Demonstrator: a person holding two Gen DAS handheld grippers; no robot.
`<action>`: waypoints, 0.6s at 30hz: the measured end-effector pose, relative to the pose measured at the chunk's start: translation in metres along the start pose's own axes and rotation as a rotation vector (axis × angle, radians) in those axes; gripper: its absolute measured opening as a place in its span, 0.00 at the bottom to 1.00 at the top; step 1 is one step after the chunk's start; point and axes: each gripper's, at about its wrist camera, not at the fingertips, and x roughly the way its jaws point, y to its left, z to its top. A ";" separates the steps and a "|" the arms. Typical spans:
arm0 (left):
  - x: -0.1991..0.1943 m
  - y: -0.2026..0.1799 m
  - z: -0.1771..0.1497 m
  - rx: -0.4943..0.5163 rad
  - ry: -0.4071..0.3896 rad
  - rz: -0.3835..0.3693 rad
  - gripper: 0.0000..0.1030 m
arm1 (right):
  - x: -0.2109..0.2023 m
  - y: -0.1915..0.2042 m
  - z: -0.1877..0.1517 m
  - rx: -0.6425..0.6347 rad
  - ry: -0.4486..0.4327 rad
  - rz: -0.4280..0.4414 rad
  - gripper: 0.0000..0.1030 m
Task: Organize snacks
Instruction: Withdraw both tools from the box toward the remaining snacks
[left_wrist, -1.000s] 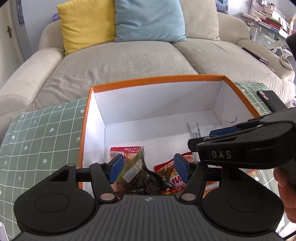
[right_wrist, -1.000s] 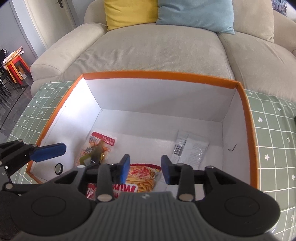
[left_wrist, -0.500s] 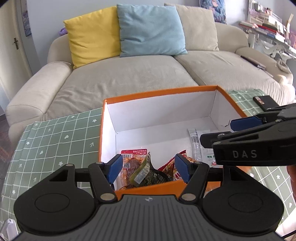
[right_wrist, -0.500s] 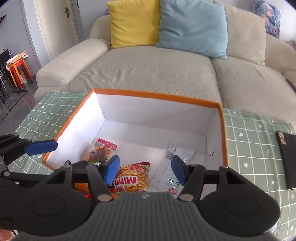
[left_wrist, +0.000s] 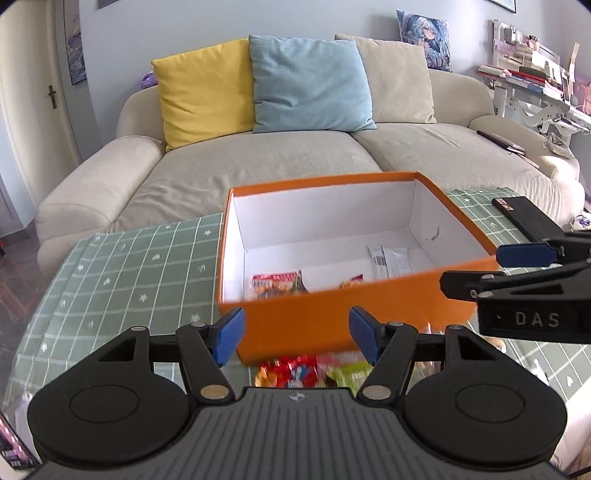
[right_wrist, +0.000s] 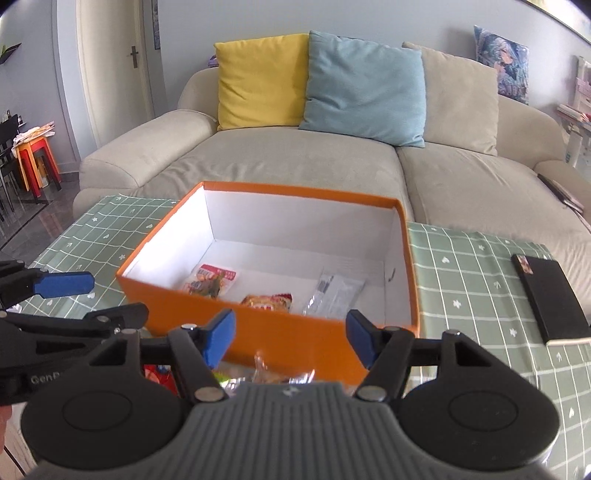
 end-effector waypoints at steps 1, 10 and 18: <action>-0.003 -0.001 -0.005 -0.003 0.000 0.003 0.74 | -0.005 0.001 -0.007 0.003 -0.005 -0.004 0.63; -0.019 0.001 -0.042 -0.065 0.018 0.024 0.74 | -0.028 0.014 -0.057 -0.027 -0.019 -0.015 0.68; -0.018 0.000 -0.072 -0.077 0.081 0.015 0.74 | -0.027 0.020 -0.091 -0.030 0.022 -0.027 0.79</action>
